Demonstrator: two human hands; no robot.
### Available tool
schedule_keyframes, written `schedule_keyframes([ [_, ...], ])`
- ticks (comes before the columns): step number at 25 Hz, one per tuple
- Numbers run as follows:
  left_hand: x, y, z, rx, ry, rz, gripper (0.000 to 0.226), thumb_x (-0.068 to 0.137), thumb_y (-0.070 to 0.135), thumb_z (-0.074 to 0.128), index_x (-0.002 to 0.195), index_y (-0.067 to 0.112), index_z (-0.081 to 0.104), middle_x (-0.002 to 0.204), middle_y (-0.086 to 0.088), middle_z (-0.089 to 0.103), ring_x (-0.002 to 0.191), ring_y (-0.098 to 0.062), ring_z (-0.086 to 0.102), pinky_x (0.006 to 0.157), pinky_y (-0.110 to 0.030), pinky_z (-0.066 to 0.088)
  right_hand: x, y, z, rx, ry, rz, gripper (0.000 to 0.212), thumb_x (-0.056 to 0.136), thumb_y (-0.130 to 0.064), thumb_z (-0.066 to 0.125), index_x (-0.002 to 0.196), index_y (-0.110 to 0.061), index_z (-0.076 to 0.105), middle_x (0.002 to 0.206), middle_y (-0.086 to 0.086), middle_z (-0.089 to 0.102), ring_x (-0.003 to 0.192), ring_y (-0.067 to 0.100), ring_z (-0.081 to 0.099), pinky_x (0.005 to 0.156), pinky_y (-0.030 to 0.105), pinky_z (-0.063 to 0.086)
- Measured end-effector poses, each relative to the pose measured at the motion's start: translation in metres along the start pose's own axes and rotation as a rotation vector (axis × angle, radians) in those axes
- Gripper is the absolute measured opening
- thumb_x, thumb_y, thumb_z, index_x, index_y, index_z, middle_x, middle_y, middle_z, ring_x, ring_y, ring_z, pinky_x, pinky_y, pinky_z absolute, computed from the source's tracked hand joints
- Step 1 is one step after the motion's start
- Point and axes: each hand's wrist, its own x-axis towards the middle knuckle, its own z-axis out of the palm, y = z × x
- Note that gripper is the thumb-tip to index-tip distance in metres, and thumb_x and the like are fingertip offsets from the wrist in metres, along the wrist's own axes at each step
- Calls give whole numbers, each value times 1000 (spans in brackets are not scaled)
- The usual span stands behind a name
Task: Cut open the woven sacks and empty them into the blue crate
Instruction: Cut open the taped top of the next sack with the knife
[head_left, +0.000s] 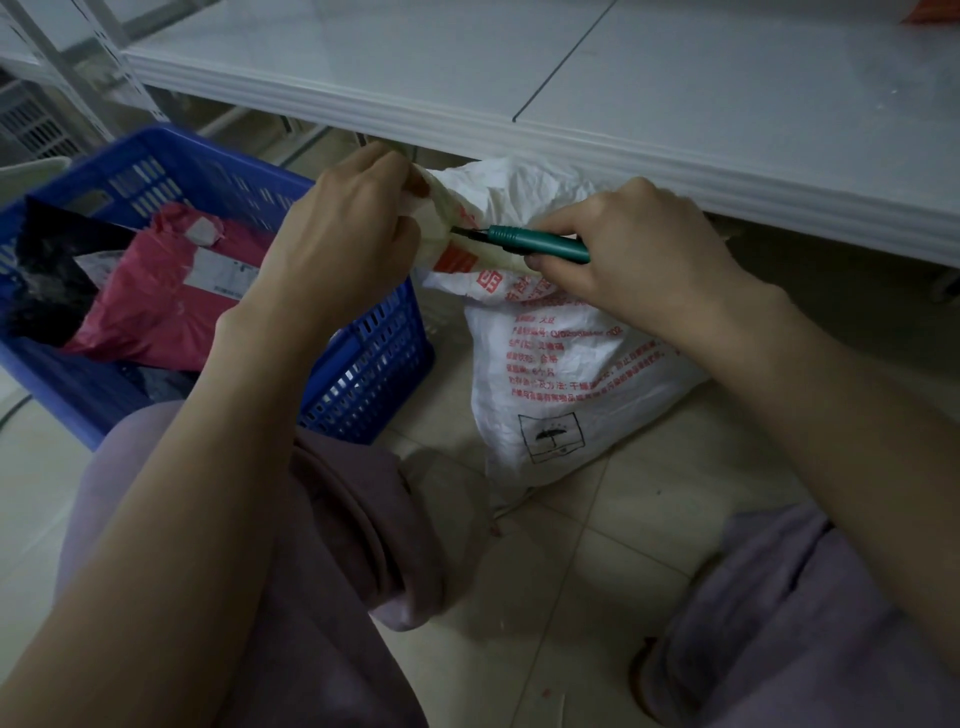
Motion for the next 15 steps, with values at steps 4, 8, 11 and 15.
schedule_keyframes([
  [4,-2,0,1,-14,12,69,26,86,-3,39,103,-4,59,114,-17,57,100,-33,58,73,-49,53,6,-6,7,-32,-29,-6,31,94,-39,53,116,-22,65,98,11,64,85,31,61,70,38,48],
  [8,5,-8,0,-5,55,60,35,84,-10,35,108,-5,60,113,-21,58,99,-33,57,80,-31,48,1,-5,8,-132,-54,3,29,95,-39,52,116,-24,65,100,11,63,89,32,61,66,34,37],
  [11,13,-19,-5,14,85,-41,37,83,-11,37,113,-5,57,115,-22,56,105,-34,53,85,-28,39,-3,6,-3,-83,-23,28,28,93,-43,54,114,-29,67,90,4,62,79,26,58,66,33,40],
  [15,4,-16,-5,6,20,-17,39,80,-9,45,117,-3,55,120,-18,54,101,-32,53,77,-27,41,-8,27,-11,97,-65,143,28,88,-45,60,106,-26,70,66,-10,53,58,12,47,53,25,35],
])
